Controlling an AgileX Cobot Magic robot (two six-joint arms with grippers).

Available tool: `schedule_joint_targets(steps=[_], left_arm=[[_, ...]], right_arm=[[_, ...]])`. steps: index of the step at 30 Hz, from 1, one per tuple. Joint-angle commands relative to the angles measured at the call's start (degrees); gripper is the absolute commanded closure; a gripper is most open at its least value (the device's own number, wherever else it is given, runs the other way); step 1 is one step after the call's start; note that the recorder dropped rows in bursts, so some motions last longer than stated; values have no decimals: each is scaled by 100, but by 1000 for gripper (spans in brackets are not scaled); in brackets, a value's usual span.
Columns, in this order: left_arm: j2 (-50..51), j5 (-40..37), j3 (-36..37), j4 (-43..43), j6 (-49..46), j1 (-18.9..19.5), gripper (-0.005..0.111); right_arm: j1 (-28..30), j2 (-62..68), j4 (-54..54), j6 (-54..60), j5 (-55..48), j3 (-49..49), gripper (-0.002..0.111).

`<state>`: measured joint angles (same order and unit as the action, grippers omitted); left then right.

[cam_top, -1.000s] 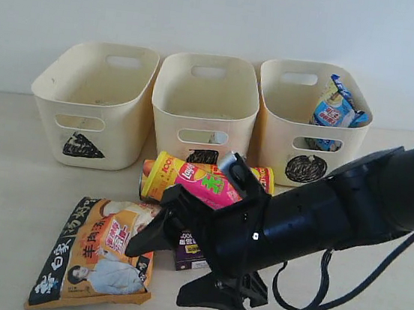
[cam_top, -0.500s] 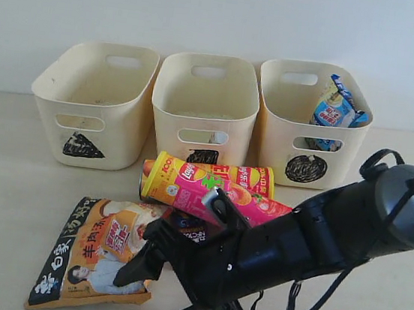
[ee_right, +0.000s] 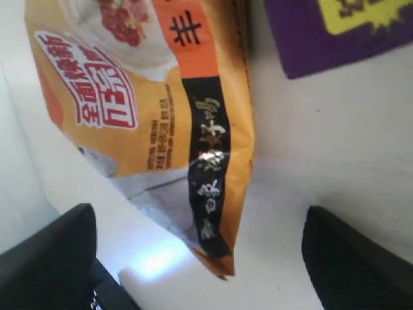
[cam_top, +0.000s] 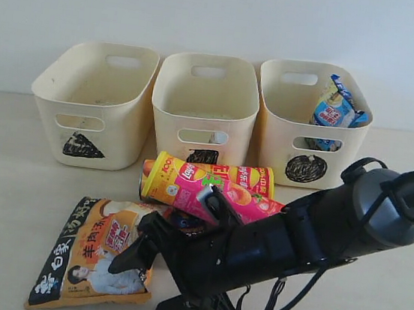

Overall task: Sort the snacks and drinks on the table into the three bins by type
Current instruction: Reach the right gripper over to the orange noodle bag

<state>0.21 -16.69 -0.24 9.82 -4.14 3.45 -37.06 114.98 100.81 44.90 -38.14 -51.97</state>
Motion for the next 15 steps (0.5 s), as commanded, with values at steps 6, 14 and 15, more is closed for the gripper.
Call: schedule_joint_targets(steps=[6,14,15], left_arm=[[-21,42,24,-23,-27,22,103],[-21,42,24,-23,-27,22,103],[-21,42,24,-23,-27,22,103]], right_arm=[[-243,438,-86,-119,415,-568,28],[-401,794,-86,-304,750,-1034,29],[-401,794,-86,-304,860,-1035,29]])
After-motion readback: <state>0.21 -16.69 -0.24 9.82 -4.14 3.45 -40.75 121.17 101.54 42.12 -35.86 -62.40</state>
